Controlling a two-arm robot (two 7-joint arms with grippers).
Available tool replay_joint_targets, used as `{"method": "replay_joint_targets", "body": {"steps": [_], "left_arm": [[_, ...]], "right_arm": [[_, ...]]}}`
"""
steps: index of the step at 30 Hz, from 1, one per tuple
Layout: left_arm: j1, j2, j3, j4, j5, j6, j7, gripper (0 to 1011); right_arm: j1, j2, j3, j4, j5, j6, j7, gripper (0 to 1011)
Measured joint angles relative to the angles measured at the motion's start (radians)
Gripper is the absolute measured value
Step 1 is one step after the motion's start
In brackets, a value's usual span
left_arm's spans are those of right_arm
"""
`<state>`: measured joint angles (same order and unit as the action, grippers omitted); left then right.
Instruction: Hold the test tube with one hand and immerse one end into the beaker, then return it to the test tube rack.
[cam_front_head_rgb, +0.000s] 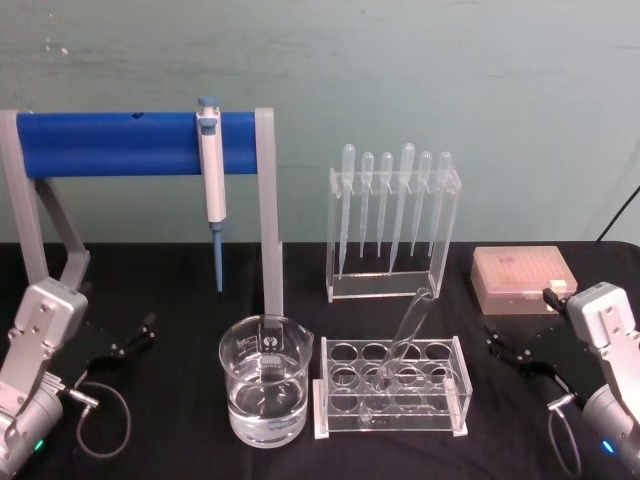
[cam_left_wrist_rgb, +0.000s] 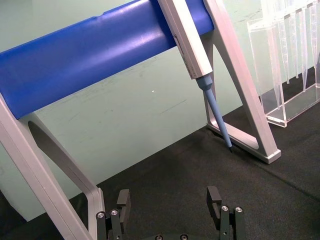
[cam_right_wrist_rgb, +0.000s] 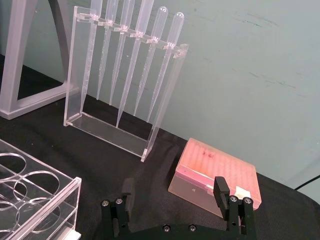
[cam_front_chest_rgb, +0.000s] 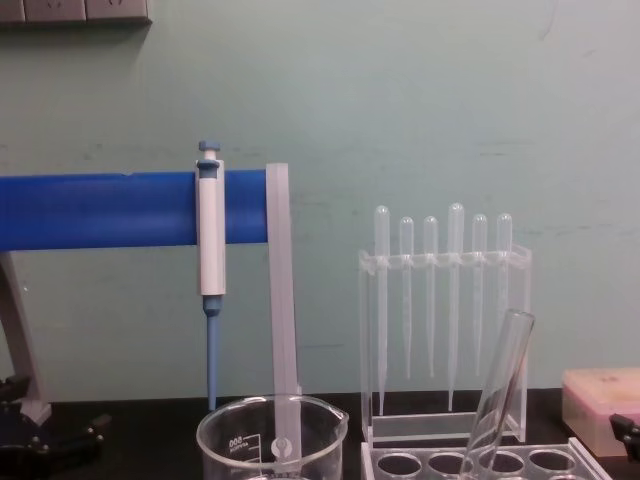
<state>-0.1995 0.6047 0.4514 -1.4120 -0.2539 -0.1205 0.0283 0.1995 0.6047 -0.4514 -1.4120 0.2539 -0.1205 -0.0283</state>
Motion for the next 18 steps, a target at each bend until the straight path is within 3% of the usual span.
{"method": "replay_joint_targets", "body": {"steps": [18], "left_arm": [[0.0,0.0,0.0,0.0,0.0,0.0,0.0,1000]], "right_arm": [[0.0,0.0,0.0,0.0,0.0,0.0,0.0,1002]]}}
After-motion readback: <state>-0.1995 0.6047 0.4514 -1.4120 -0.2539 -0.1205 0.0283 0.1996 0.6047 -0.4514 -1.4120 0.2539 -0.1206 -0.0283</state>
